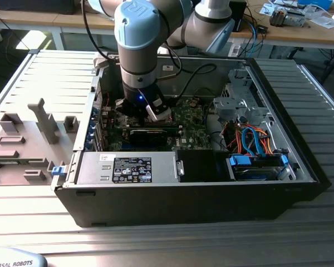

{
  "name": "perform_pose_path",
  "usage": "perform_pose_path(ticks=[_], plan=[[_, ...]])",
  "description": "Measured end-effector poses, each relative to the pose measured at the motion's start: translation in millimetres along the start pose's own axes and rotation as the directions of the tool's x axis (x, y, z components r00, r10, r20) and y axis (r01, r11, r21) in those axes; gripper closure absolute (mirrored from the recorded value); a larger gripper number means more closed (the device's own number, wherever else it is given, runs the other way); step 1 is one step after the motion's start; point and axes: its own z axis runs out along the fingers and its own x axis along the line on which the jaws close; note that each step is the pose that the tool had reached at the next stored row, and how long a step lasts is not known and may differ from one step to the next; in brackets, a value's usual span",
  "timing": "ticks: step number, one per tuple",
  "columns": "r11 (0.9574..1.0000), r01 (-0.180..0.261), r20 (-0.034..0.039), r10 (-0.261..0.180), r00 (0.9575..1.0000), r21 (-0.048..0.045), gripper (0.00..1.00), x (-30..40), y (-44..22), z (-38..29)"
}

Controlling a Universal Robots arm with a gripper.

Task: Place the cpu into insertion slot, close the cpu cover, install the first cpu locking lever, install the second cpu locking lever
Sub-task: 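Install the second cpu locking lever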

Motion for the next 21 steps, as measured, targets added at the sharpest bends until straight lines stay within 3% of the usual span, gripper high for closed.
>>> perform_pose_path(ticks=[4, 6, 13, 15, 18, 21], plan=[[1.0000, 0.000, 0.0000, 0.000, 1.0000, 0.0011, 0.89, 0.1, -1.3, -0.3], [1.0000, 0.000, -0.0011, 0.000, 1.0000, 0.0077, 0.89, -1.1, -1.5, -0.7], [0.9999, 0.000, -0.0012, 0.000, 1.0000, 0.0159, 0.89, -11.9, -0.5, -4.9], [0.9998, 0.000, -0.0034, 0.000, 1.0000, 0.0188, 0.89, -17.5, 0.0, -5.7], [0.9996, -0.002, -0.0134, 0.002, 0.9999, 0.0264, 0.89, -34.5, 1.9, -5.1], [0.9994, -0.003, -0.0209, 0.003, 0.9998, 0.0352, 0.89, -44.9, 4.2, -4.3]])
